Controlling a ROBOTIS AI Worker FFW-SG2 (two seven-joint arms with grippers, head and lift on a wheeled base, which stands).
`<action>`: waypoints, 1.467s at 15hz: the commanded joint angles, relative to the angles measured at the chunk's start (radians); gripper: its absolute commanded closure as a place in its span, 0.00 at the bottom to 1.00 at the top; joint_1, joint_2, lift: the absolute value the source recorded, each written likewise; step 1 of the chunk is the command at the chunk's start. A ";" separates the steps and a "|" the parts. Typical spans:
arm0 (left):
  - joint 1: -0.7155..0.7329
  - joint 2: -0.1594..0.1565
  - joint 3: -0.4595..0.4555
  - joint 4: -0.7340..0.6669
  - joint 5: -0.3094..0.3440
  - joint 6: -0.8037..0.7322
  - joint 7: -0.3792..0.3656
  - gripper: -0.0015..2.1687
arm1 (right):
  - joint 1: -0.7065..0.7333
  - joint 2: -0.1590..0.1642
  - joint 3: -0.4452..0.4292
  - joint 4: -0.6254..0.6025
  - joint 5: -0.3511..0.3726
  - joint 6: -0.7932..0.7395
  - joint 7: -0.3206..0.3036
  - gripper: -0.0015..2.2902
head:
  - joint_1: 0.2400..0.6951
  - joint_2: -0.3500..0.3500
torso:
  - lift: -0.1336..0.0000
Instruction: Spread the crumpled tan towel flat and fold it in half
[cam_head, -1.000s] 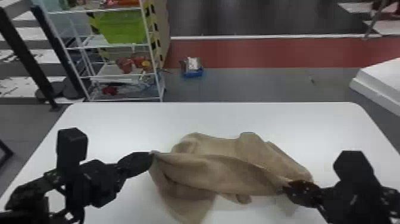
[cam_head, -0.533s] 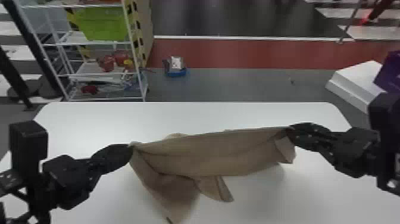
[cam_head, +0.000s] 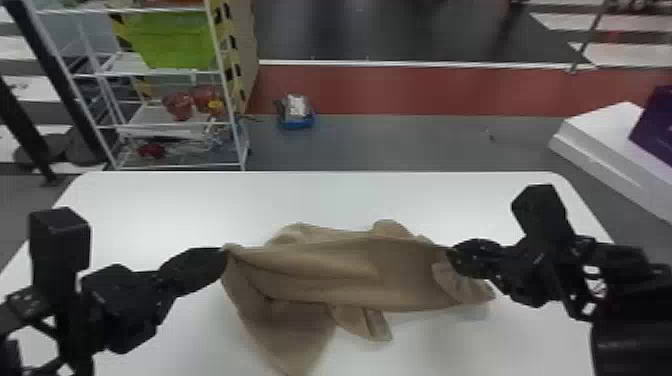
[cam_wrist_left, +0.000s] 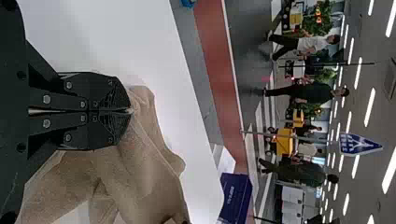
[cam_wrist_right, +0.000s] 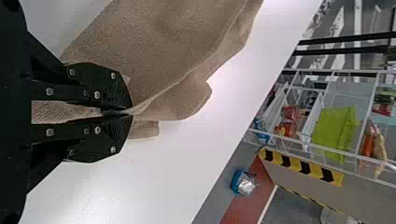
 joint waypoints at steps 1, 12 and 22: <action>-0.002 -0.003 -0.009 0.010 -0.004 0.000 0.000 0.87 | -0.036 0.000 0.040 0.064 0.061 -0.015 0.000 0.38 | 1.00 0.51 | 0.08; -0.004 -0.003 -0.035 0.018 -0.013 -0.003 0.002 0.87 | -0.039 -0.002 0.079 0.067 0.256 0.061 -0.307 0.01 | 1.00 0.38 | 0.08; 0.002 -0.003 -0.040 0.016 -0.014 -0.006 0.002 0.87 | -0.034 0.012 0.011 0.144 0.434 -0.632 -0.383 0.02 | 1.00 0.45 | 0.08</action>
